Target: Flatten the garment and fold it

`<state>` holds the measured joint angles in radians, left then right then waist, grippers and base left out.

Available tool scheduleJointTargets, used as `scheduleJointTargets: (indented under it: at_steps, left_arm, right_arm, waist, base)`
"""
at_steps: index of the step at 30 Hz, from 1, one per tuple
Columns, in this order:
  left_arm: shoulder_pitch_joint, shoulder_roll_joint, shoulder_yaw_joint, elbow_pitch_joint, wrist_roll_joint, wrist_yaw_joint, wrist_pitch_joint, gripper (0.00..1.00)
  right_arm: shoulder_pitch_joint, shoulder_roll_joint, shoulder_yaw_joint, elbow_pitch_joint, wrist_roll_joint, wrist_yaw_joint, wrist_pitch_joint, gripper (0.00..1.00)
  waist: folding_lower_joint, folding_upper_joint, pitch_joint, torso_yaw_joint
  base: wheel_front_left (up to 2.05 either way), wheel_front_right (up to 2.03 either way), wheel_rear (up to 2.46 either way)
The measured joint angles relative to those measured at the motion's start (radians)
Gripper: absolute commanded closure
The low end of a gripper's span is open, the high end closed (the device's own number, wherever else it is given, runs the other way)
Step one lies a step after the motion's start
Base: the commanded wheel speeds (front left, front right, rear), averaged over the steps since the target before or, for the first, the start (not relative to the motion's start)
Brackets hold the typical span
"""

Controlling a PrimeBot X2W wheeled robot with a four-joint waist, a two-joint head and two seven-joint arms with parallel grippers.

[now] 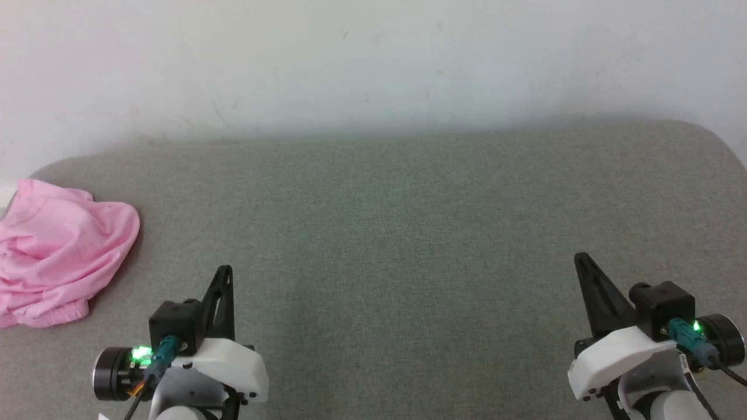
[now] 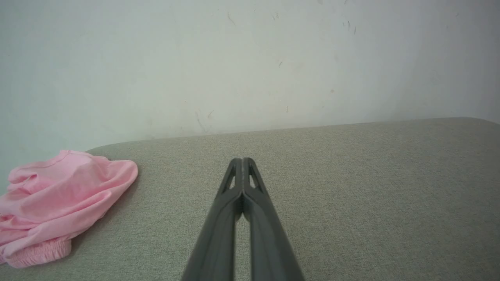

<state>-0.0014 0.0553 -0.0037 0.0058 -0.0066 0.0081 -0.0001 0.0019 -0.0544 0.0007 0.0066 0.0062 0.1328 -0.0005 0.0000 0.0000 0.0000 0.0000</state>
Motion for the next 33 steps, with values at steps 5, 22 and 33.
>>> scheduleJointTargets:
  at_steps: [5, 22, 33]
  left_arm:
    - [0.000, 0.000, -0.001, 0.001, 0.000, 0.001, 0.000, 0.00]
    - [0.000, 0.001, -0.026, -0.002, 0.000, 0.037, -0.028, 0.00]
    - [-0.001, 0.002, -0.036, -0.011, 0.000, 0.064, -0.053, 0.00]
  right_arm:
    - [0.000, -0.001, 0.000, 0.002, 0.000, 0.000, 0.000, 0.00]
    - [0.001, -0.001, -0.024, -0.014, 0.031, 0.000, -0.029, 0.00]
    - [0.002, -0.001, -0.034, -0.025, 0.057, 0.000, -0.053, 0.00]
  waist:
    - [0.0000, 0.0000, 0.000, 0.000]
    - [0.0001, 0.0000, 0.000, 0.014]
    - [0.0001, 0.0000, 0.010, 0.054]
  base:
    - [0.00, 0.00, 0.00]
    - [0.00, 0.00, 0.00]
    - [0.00, 0.00, 0.00]
